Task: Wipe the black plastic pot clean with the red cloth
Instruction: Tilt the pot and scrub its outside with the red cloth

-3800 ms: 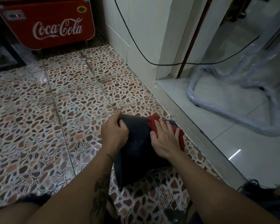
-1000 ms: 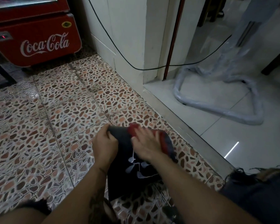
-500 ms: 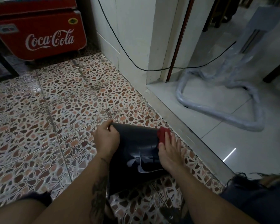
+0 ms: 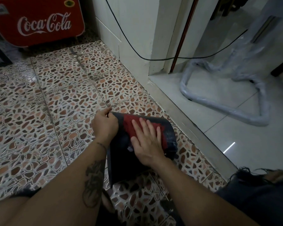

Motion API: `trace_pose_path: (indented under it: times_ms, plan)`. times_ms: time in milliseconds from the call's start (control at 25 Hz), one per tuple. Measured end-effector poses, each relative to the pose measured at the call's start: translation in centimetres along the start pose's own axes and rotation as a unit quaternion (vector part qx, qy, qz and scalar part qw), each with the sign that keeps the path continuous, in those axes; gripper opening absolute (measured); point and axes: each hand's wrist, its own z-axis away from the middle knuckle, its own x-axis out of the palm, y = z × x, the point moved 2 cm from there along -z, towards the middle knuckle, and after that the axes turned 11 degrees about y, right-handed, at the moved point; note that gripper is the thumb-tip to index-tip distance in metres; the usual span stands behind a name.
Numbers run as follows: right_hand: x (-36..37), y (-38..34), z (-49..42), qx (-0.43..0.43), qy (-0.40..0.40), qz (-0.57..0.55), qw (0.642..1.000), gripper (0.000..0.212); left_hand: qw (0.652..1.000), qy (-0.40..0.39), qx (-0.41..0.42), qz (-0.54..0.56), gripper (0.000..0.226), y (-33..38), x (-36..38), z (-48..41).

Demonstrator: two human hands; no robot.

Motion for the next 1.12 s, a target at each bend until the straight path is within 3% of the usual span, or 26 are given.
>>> trace_pose_path:
  times_ms: [200, 320, 480, 640, 720, 880, 960, 1120]
  plan:
    - [-1.9, 5.3, -5.5, 0.111, -0.049, 0.078, 0.99, 0.068, 1.0, 0.011, 0.012, -0.017, 0.037, 0.2, 0.1, 0.4]
    - [-2.0, 6.0, -5.0, 0.148, -0.027, 0.089, 0.985, 0.064, 0.998, 0.029, 0.029, -0.049, 0.038, 0.5, 0.1, 0.3]
    - [0.7, 0.6, 1.0, 0.054, 0.036, 0.039, 0.997, 0.072, 0.996, 0.024, 0.038, -0.081, 0.04, 0.9, 0.2, -0.3]
    - [1.2, -1.6, 2.1, -0.037, 0.004, 0.022, 0.999, 0.076, 0.997, 0.019, 0.043, -0.065, 0.038, 0.6, 0.0, -0.1]
    - [0.3, -0.1, -0.4, -0.032, -0.001, 0.042, 0.999, 0.073, 0.997, 0.018, 0.048, -0.063, 0.037, 0.5, -0.2, -0.1]
    - [-1.4, 2.4, -6.5, 0.093, -0.06, 0.083, 0.99, 0.064, 0.998, 0.022, 0.038, -0.042, 0.038, 0.5, 0.0, 0.3]
    - [-1.3, 1.8, -7.2, 0.114, -0.072, 0.085, 0.987, 0.065, 0.998, 0.029, 0.034, -0.053, 0.039, 0.5, 0.3, 0.0]
    - [0.4, 0.4, -1.0, 0.031, -0.028, 0.052, 0.998, 0.076, 0.995, 0.019, 0.023, -0.091, 0.042, 0.9, 0.5, -0.5]
